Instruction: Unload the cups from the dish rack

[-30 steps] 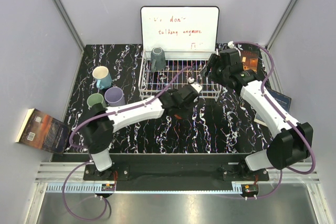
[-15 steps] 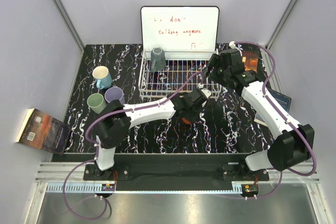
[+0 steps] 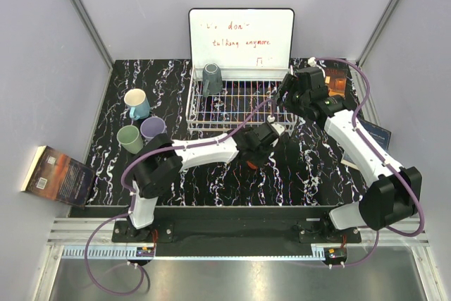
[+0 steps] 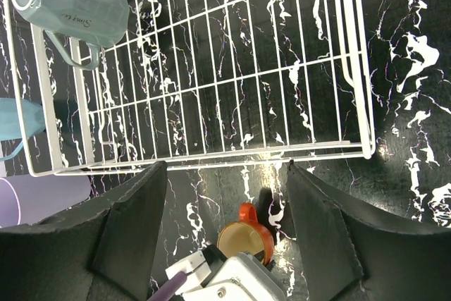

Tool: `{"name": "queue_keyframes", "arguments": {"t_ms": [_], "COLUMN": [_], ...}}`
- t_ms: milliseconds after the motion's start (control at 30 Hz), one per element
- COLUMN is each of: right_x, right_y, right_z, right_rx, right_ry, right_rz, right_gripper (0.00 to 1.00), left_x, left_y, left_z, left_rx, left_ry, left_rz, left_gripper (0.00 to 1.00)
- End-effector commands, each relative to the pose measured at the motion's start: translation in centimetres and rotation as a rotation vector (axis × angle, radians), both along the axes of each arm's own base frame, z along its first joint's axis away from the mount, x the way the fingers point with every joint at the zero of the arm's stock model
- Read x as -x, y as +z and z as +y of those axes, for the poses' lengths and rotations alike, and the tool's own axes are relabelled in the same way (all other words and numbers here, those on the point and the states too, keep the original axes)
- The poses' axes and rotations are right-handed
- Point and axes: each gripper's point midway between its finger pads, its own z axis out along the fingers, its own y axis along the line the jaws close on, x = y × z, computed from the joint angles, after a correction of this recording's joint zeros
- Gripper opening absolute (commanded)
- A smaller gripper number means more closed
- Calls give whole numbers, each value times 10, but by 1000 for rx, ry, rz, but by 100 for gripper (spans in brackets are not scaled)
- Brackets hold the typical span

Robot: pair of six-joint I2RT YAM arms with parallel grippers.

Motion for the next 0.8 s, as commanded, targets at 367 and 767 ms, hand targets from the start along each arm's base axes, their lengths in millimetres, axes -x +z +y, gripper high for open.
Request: {"name": "queue_keyframes", "arguments": {"t_ms": [367,767], "right_x": [2,2], "right_y": [13,18], "right_z": [-3,-3], "right_rx": [-9,-9], "right_ry": [7,9], "right_rz": [-43,-54], "right_gripper": [76,76], "left_x": [4,-17], "left_y": [17,116], "left_z": [0,1], "left_rx": [55,146], "left_ry": [13,34], "left_rz": [-23,-207], "left_gripper": [36,62]}}
